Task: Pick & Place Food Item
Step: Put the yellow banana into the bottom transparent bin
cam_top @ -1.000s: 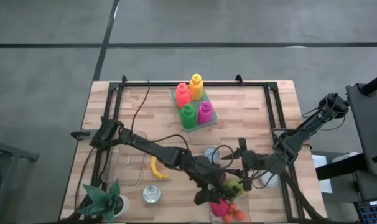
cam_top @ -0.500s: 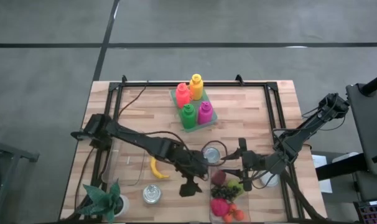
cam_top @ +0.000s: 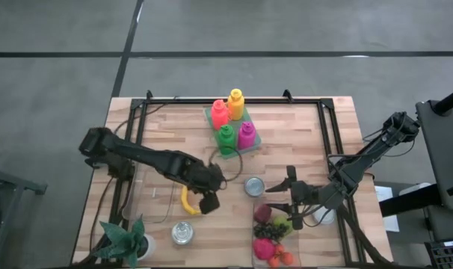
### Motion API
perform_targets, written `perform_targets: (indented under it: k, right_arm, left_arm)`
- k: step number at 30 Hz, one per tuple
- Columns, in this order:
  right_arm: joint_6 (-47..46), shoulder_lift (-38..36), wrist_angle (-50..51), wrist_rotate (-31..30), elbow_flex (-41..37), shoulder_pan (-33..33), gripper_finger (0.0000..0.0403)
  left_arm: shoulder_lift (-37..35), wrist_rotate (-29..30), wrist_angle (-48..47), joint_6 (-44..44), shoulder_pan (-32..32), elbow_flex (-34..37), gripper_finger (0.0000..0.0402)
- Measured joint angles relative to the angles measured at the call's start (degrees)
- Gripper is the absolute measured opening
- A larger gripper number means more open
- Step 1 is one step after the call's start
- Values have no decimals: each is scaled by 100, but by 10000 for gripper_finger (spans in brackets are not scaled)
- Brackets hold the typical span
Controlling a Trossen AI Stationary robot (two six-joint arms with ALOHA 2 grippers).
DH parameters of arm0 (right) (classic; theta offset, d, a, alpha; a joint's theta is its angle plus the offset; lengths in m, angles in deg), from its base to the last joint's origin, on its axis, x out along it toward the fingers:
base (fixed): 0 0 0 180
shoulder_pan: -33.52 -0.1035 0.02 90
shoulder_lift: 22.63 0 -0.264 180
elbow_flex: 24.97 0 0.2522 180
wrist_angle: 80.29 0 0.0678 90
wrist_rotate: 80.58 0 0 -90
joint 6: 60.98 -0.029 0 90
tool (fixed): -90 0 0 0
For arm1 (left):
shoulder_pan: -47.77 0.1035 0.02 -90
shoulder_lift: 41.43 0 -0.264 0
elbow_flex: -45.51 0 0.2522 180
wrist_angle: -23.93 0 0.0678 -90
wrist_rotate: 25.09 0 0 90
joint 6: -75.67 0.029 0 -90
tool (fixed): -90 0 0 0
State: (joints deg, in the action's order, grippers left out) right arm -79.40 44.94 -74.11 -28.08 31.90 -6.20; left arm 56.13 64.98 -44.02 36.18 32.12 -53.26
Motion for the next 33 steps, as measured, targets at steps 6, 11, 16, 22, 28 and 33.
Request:
perform_targets:
  k: [6,11,16,22,28,33]
  right_arm:
    - [0,0,1,0,0,0,199]
    - [0,0,2,0,0,0,199]
    - [0,0,7,0,0,0,199]
    - [0,0,4,0,0,0,199]
    - [0,0,7,0,0,4,199]
    - [0,0,8,0,-2,4,199]
  left_arm:
    - [-911,413,254,-960,105,985,277]
    - [-1482,516,360,-1849,403,1707,276]
    - [-1696,444,254,-2818,488,2062,276]
    - [-1481,229,-181,-2744,729,1983,276]
    - [-933,-774,-411,-1717,1159,1677,276]
    - [-20,-1606,-1166,-1359,1240,1513,276]
